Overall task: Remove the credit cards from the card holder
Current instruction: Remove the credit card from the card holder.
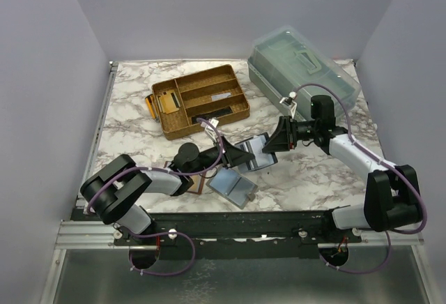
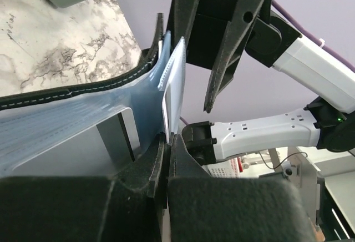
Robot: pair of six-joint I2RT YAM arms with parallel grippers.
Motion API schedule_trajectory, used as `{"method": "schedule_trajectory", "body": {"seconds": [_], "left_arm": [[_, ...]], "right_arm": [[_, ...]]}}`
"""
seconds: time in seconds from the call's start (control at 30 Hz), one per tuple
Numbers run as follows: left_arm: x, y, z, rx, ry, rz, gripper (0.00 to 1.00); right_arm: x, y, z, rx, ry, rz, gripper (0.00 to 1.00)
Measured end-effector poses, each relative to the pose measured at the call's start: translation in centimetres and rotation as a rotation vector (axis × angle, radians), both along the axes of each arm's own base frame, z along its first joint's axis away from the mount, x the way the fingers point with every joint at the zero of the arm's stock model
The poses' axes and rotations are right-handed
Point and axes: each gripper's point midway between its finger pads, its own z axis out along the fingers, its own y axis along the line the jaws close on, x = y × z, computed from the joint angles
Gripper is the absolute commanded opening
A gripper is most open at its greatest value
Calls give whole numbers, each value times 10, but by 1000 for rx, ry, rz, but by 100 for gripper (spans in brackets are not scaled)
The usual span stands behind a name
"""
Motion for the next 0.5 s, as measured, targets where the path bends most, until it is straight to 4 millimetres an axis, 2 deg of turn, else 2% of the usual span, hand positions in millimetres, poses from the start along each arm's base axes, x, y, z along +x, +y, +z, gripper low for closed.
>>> {"method": "schedule_trajectory", "body": {"seconds": [0.13,0.23,0.33,0.5], "left_arm": [[-3,10,-3,6,-16,14,0],[-4,16,-6,16,-23,23,0],[-4,19,-9,28,-27,29,0],[-5,21,-9,32,-42,32,0]], "right_arm": [[-5,-2,6,4,-54,1,46],[-5,-6,7,6,-70,-4,48],[-5,-7,6,-3,-81,-12,50],[4,-9,-1,-54,-102,-61,61]]}}
